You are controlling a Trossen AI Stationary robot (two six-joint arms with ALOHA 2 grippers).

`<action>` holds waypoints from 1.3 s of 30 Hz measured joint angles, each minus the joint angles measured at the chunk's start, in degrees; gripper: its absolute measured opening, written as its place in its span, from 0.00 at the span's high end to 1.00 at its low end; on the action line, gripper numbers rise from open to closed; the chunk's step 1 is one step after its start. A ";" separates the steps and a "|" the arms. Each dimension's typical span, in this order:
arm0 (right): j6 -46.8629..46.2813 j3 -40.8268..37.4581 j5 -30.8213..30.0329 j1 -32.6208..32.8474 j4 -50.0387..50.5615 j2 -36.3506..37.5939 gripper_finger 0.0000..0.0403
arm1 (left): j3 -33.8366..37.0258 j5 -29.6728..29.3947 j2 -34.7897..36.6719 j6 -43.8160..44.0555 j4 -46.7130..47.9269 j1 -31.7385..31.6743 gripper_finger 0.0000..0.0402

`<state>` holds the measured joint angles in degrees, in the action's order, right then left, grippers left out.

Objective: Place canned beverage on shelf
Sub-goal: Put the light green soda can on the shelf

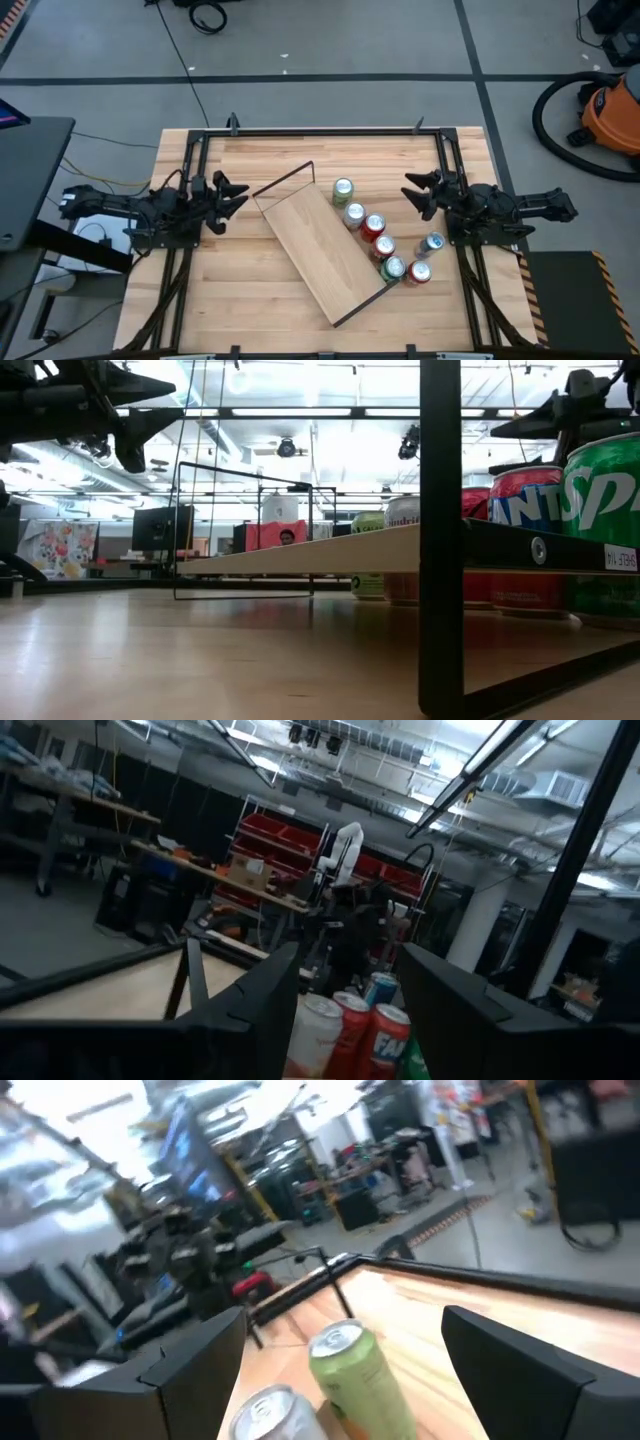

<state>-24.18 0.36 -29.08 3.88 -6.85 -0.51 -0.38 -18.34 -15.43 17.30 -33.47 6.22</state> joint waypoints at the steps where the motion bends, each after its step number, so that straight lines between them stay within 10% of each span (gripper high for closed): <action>1: -0.59 0.00 -0.98 0.00 -0.08 0.02 0.14 | -0.01 0.05 0.01 0.24 -0.06 0.00 0.55; 12: -3.45 0.00 -5.20 0.00 -1.15 0.02 0.14 | -10.85 0.40 0.02 -8.61 7.07 0.00 0.55; 22: -8.64 2.32 11.19 0.14 -4.56 -2.27 0.14 | -20.52 0.47 -1.57 -15.43 18.72 0.00 0.55; 39: 6.67 22.65 7.72 0.39 6.36 -36.07 0.14 | -20.74 -1.55 -10.51 -20.73 7.51 -0.02 0.55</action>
<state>-17.51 23.01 -21.37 4.27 -0.49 -36.58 -21.12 -19.89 -25.94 -3.43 -25.96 6.20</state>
